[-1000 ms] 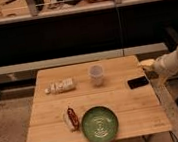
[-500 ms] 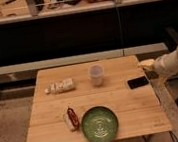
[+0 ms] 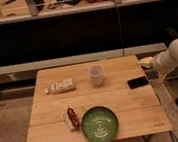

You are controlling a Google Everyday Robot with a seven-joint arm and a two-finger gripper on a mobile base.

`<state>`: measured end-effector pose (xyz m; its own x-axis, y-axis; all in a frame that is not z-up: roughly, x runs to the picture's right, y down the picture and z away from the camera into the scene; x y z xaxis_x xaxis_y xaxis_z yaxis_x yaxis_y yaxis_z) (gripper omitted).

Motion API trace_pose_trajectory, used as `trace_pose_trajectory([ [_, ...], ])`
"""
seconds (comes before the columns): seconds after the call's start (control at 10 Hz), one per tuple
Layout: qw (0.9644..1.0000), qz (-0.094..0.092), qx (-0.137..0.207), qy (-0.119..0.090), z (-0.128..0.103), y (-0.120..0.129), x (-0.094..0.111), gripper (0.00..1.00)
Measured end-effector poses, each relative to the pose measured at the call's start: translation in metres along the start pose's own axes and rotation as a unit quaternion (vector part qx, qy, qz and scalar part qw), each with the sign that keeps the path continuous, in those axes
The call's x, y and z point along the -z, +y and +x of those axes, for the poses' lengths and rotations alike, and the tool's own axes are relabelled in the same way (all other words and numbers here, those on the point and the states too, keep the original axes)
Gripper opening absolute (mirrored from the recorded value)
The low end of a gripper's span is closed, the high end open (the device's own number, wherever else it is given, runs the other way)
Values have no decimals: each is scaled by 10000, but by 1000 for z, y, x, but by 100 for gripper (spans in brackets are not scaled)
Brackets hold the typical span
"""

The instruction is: Place the eraser in the ceramic cup

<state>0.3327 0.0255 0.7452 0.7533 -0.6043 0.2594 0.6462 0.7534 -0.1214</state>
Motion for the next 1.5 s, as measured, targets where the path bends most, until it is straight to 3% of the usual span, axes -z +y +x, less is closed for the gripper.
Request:
trace_pose_trajectory([
  [0.2, 9972, -455, -363, 463, 22, -10, -18, 80],
  [0.4, 9929, -697, -593, 759, 36, -15, -27, 80],
  [0.5, 9914, -756, -649, 843, 40, -17, -29, 80],
  [0.7, 9906, -850, -683, 822, 40, -12, -30, 80],
  [0.8, 9898, -1005, -772, 659, 34, -6, -38, 80],
  [0.9, 9872, -1226, -991, 257, 17, 1, -55, 80],
  [1.0, 9826, -1409, -1203, -110, 4, 7, -71, 80],
  [1.2, 9732, -1564, -1602, -521, 6, 17, -94, 80],
  [1.5, 9653, -1389, -2065, -791, 28, 20, -115, 80],
])
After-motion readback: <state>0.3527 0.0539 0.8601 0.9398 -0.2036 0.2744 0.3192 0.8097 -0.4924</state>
